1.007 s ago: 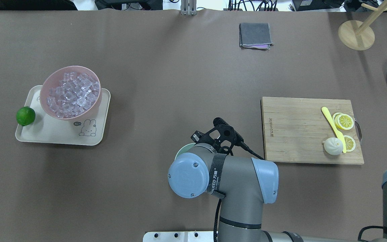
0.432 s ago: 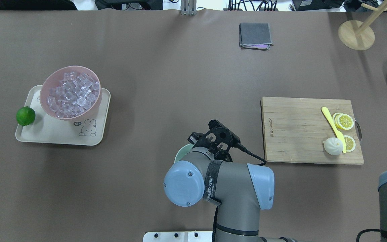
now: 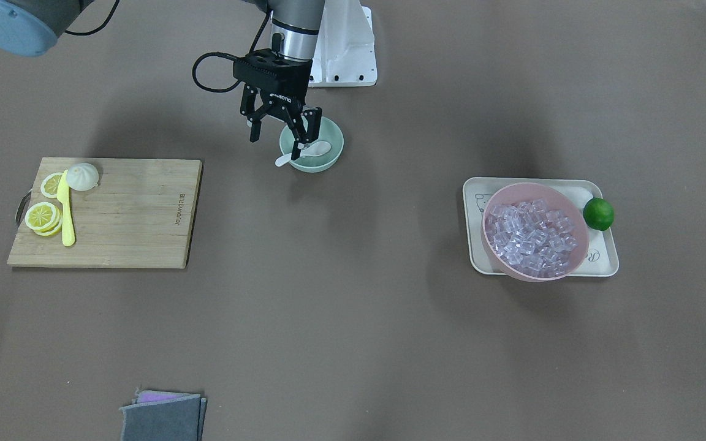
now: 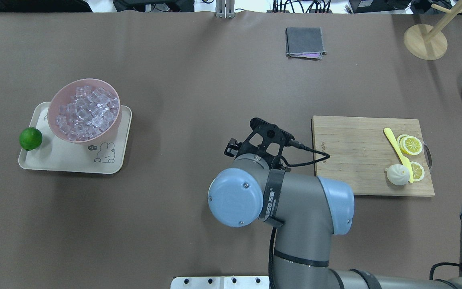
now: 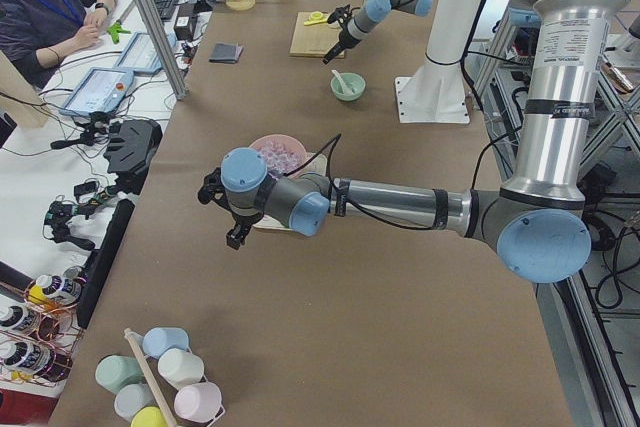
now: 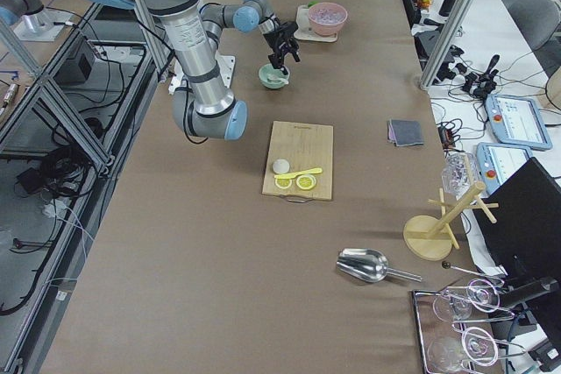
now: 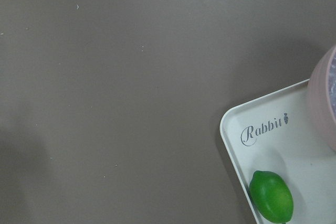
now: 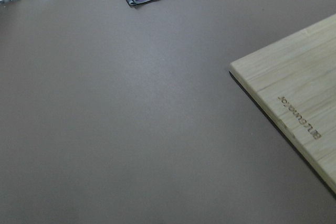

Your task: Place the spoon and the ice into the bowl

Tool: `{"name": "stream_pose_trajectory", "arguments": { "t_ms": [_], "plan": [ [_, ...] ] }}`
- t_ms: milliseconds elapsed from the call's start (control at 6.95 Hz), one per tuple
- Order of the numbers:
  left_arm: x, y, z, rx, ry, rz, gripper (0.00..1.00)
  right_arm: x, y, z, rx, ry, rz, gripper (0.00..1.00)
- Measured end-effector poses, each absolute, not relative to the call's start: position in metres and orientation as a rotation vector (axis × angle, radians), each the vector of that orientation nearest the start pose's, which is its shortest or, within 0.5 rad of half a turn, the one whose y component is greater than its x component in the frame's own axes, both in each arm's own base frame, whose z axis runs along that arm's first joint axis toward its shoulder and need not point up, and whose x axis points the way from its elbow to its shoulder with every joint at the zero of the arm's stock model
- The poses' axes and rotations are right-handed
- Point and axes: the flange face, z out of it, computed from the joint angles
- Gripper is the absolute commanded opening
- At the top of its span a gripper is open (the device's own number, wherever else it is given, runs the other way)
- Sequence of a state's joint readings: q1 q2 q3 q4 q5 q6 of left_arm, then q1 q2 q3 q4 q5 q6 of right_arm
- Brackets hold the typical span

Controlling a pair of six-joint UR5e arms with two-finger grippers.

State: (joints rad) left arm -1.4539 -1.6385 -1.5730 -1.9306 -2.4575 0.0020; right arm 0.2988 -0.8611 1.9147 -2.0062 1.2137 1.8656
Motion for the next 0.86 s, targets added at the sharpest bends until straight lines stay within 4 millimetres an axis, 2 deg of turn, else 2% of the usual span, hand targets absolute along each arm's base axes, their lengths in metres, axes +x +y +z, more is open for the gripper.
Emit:
{"name": "stream_pose_trajectory", "arguments": {
  "t_ms": [288, 432, 575, 719, 863],
  "plan": [
    [-0.01, -0.53, 0.605, 0.332, 0.704, 0.21, 0.99, -0.482, -0.391, 0.159, 0.336, -0.607, 0.592, 1.0],
    [-0.018, -0.518, 0.62, 0.317, 0.638, 0.179, 0.99, -0.463, -0.412, 0.163, 0.327, -0.614, 0.556, 1.0],
    [-0.023, -0.504, 0.636, 0.274, 0.63, 0.155, 0.99, -0.439, -0.434, 0.177, 0.314, -0.631, 0.496, 1.0],
    [-0.027, -0.49, 0.648, 0.206, 0.671, 0.13, 0.99, -0.407, -0.459, 0.201, 0.304, -0.633, 0.415, 1.0],
    [-0.031, -0.481, 0.655, 0.145, 0.717, 0.113, 0.99, -0.365, -0.488, 0.229, 0.296, -0.615, 0.315, 1.0]
  ]
}}
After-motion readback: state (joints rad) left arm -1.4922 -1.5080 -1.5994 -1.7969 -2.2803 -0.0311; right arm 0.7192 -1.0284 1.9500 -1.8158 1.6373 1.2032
